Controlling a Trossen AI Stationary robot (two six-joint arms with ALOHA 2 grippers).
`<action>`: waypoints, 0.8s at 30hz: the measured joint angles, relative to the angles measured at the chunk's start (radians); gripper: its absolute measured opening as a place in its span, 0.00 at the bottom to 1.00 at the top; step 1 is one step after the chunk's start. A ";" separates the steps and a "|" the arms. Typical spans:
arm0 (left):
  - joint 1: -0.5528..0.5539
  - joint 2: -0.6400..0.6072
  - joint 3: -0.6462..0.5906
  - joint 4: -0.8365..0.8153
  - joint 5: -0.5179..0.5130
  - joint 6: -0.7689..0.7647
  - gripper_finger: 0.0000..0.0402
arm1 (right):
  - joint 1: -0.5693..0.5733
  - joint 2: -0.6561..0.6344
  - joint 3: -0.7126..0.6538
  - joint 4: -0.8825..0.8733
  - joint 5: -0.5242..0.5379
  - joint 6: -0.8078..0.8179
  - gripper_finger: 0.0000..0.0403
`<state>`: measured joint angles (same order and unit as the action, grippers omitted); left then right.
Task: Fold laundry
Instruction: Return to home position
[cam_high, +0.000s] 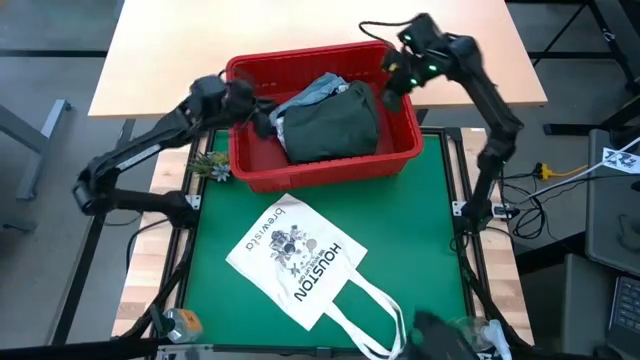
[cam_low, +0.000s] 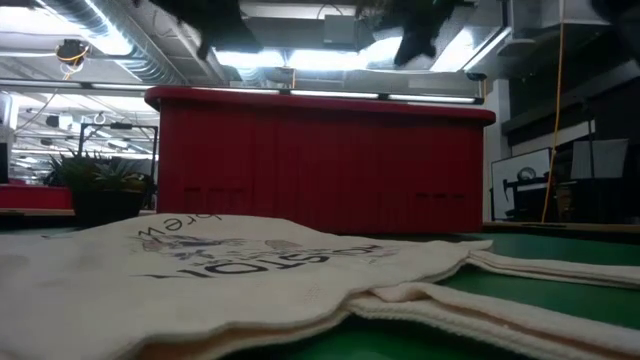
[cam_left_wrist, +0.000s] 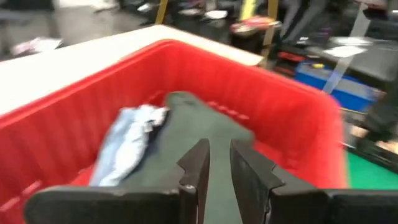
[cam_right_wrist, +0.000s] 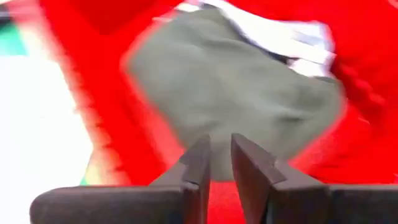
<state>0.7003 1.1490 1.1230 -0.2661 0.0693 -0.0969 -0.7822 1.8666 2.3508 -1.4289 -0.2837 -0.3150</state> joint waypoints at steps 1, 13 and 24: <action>-0.022 -0.034 -0.015 -0.003 0.002 0.011 0.15 | 0.014 -0.028 0.000 -0.024 -0.037 -0.007 0.15; -0.318 -0.440 -0.410 0.134 -0.161 -0.076 0.15 | 0.265 -0.530 -0.532 0.213 -0.205 0.060 0.04; -0.514 -0.634 -0.797 0.456 -0.119 -0.058 0.15 | 0.440 -1.032 -1.407 0.996 -0.172 0.406 0.03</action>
<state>0.1865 0.5150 0.3255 0.1902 -0.0502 -0.1547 -0.3420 0.8348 0.9438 -0.4332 -0.4560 0.0913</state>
